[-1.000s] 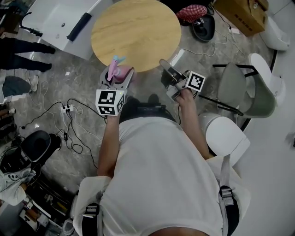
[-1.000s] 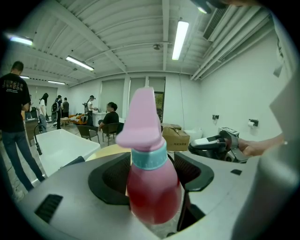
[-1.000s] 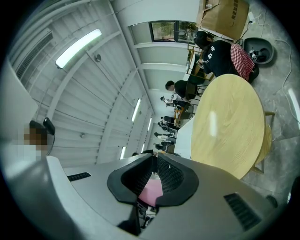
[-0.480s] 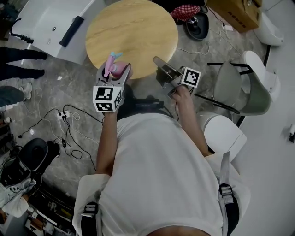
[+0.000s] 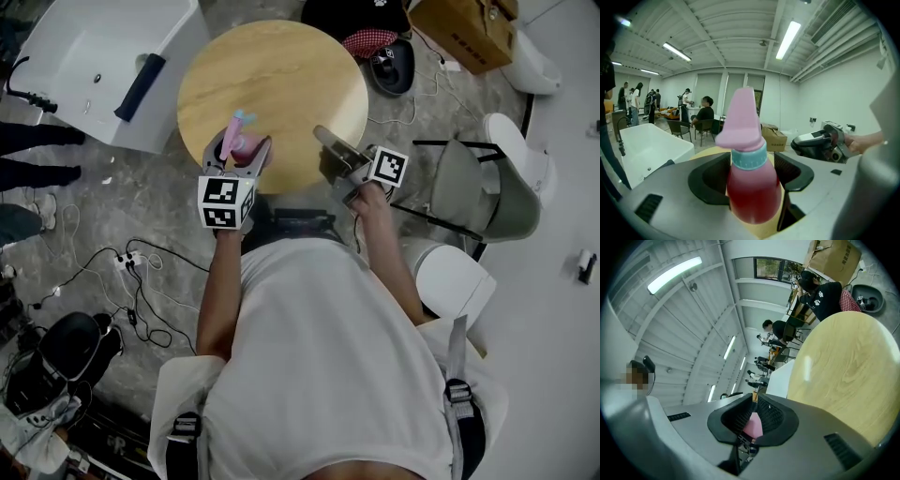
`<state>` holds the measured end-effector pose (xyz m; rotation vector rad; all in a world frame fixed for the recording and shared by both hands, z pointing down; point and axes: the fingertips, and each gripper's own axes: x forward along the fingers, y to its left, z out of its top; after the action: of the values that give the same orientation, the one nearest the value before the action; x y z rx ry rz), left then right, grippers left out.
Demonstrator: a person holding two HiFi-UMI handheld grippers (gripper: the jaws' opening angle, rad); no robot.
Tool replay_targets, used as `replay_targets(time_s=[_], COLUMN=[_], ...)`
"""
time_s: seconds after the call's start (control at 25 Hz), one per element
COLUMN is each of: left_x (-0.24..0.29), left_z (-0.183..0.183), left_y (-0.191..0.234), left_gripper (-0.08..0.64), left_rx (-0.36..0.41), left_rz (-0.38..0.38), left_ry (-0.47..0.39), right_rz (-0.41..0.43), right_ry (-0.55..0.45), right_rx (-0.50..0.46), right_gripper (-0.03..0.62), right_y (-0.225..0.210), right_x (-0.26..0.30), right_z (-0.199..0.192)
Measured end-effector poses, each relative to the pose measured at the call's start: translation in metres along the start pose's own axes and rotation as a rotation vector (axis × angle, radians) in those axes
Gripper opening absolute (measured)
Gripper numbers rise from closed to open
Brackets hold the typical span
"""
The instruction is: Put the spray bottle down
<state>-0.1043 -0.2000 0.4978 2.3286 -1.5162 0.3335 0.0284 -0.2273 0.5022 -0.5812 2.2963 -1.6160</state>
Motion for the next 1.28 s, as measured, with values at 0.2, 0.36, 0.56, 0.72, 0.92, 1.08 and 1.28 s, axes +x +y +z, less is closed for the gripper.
replay_targets(time_s=[0.2,0.36,0.56,0.72,0.92,1.08,1.28], left_x=[0.017,0.026,0.035,0.045,0.060,0.076,0.106], left_z=[0.002,0.002,0.005,0.006,0.009,0.013,0.011], left_y=[0.022,0.040,0.054,0.057,0.056,0.056,0.074], left_gripper=[0.290,0.290,0.290,0.290,0.290,0.290,0.290], left_rx=[-0.001,0.026,0.051,0.066,0.084,0.099,0.100], left_rz=[-0.029,-0.044,-0.054,-0.053,-0.049,-0.034,0.000], left_ry=[0.004,0.004,0.003,0.001,-0.001,-0.002,0.013], right_rz=[-0.030,-0.051,-0.064,-0.065,-0.071,-0.057,-0.036], right_ry=[-0.018,-0.027,-0.027,-0.026,-0.010,0.003,0.011], right_rx=[-0.011,-0.016,-0.019,-0.030,-0.022,-0.011,0.024], right_gripper=[0.020,0.020,0.020,0.020,0.020,0.020,0.020], right_y=[-0.004,-0.006,-0.003,-0.004,-0.010,-0.017,-0.029], right_x=[0.019,0.036,0.048,0.049,0.051,0.053,0.071], right_z=[0.006,0.001,-0.004,0.001,0.006,0.017,0.035])
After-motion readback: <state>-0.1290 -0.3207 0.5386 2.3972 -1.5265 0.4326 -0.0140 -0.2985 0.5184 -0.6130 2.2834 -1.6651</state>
